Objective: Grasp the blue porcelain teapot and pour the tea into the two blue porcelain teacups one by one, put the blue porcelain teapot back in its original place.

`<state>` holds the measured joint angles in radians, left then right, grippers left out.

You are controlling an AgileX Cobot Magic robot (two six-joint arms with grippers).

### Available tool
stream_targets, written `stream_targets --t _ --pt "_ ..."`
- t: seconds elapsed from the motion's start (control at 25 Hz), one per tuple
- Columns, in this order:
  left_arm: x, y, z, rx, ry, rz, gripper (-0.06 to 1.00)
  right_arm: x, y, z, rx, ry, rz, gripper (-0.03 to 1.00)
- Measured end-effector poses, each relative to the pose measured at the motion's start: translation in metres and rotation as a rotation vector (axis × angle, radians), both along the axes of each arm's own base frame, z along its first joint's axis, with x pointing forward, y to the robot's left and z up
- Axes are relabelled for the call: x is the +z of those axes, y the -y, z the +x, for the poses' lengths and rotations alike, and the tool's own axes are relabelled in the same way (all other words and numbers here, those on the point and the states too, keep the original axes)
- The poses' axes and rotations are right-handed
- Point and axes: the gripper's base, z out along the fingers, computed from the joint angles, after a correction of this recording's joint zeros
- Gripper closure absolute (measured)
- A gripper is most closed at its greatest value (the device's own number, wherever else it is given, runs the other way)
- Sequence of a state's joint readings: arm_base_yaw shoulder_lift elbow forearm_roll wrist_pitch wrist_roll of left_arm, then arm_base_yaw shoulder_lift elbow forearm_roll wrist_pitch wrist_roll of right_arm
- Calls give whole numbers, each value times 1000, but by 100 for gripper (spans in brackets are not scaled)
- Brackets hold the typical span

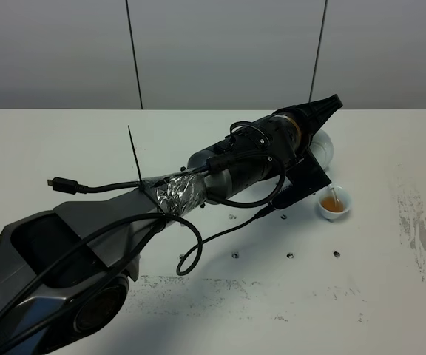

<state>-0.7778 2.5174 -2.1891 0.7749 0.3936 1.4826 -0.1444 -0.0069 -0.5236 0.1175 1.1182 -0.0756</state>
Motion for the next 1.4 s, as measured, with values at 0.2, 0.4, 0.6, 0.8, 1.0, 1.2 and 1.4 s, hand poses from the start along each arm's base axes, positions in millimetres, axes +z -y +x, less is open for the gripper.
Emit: stream_targets --t 0.2,0.4,0.6,0.8,1.0,1.2,1.4 --pt "0 0 0 -5 5 0 84 0 0 0 0 0 0 57" --pt "0 0 0 -4 5 -1 84 0 0 0 0 0 0 57" --pt "0 0 0 -4 5 -1 84 0 0 0 0 0 0 57" --pt "0 0 0 -4 5 -1 84 0 0 0 0 0 0 57" --pt "0 0 0 -4 5 -1 84 0 0 0 0 0 0 57" --pt "0 0 0 -2 4 -5 84 0 0 0 0 0 0 57" --pt "0 0 0 23 -12 -39 84 0 0 0 0 0 0 57"
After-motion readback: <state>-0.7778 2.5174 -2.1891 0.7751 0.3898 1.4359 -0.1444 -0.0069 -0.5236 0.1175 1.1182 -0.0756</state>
